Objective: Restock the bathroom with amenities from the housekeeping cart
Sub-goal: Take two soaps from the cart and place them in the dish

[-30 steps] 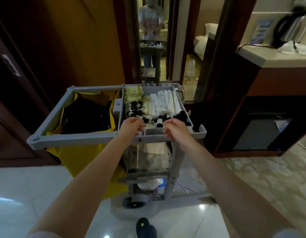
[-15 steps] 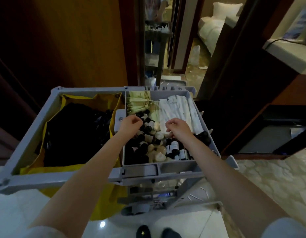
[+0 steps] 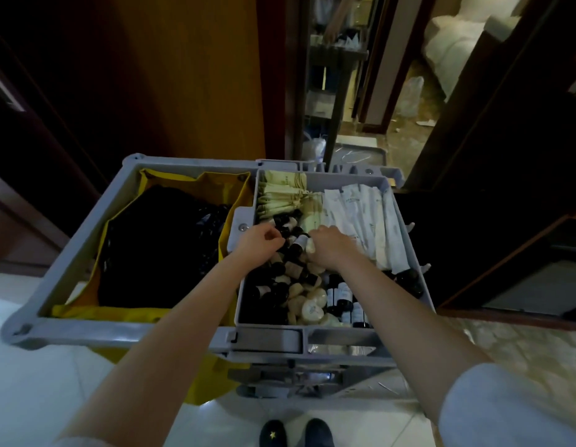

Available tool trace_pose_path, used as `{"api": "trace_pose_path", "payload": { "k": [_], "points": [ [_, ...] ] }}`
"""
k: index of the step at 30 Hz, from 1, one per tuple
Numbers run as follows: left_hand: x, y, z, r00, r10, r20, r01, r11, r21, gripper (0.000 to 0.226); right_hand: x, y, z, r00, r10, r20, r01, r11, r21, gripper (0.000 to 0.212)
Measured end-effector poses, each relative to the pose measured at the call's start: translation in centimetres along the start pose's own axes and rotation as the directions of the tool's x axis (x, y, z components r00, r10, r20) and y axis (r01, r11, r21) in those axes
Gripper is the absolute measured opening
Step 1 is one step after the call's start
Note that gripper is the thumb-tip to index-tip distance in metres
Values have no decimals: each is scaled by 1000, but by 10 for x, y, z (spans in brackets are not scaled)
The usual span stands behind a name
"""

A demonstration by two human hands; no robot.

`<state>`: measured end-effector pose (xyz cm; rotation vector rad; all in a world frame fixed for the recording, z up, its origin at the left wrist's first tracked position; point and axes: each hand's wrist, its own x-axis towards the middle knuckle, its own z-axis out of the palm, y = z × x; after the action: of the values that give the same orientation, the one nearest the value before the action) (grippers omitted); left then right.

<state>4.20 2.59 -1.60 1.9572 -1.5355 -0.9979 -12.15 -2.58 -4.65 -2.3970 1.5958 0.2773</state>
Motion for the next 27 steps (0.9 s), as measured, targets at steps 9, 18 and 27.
{"api": "trace_pose_path", "payload": {
  "k": [9,18,27],
  "points": [
    [2,-3,-1,995,-95,-42,84,973,-217,6,5,16,3,990,-120,-73,128,984,122,29],
    [8,4,-1,990,-124,-64,87,906,-415,7,0,20,-3,950,191,-247,113,527,842,20],
    [1,40,14,998,0,71,48,742,-668,25,-36,14,-47,992,52,-111,112,-14,994,9]
  ]
}}
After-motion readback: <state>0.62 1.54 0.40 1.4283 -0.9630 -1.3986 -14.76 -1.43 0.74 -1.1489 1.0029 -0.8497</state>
